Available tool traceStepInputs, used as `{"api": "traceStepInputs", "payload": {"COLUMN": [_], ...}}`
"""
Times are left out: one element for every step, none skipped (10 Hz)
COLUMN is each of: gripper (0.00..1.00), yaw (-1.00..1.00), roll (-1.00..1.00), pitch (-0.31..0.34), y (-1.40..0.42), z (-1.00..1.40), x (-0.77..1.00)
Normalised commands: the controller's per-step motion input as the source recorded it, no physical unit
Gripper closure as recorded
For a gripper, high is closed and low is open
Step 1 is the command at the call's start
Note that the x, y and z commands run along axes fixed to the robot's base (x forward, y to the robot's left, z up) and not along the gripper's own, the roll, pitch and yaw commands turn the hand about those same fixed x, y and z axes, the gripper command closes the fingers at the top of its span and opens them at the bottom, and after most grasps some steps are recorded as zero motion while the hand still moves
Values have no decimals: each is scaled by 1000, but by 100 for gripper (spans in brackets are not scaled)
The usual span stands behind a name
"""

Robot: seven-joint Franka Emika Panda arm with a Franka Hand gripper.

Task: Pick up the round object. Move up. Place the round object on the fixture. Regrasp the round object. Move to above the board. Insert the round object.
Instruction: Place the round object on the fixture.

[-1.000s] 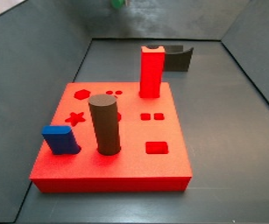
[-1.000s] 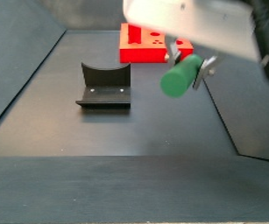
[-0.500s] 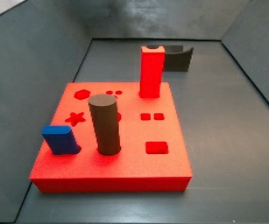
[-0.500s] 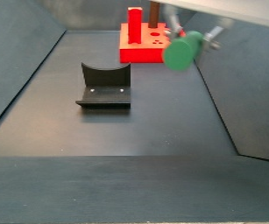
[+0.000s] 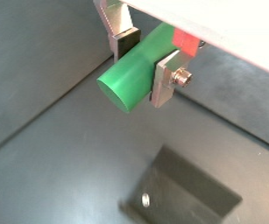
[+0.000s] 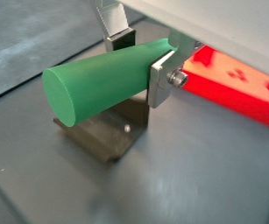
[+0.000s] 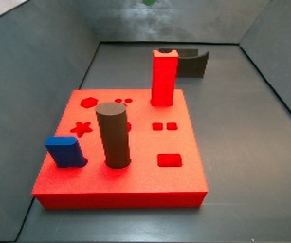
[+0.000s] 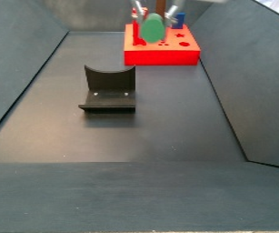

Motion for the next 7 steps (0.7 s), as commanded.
{"api": "traceStepInputs", "payload": {"gripper": [100,100,100,100,100,100,100], "yaw": [619,361,272,132,99,71,50], "roll": [137,118,106,109,117,135,126], "pitch": [105,102,98,101,104,111,123], "y": [-1000,-1000,-1000,-714,-556,-321,-107], "z": [-43,-49,-48,-34,-26,-15,-11], "x": [584,602,619,510,437,332,204]}}
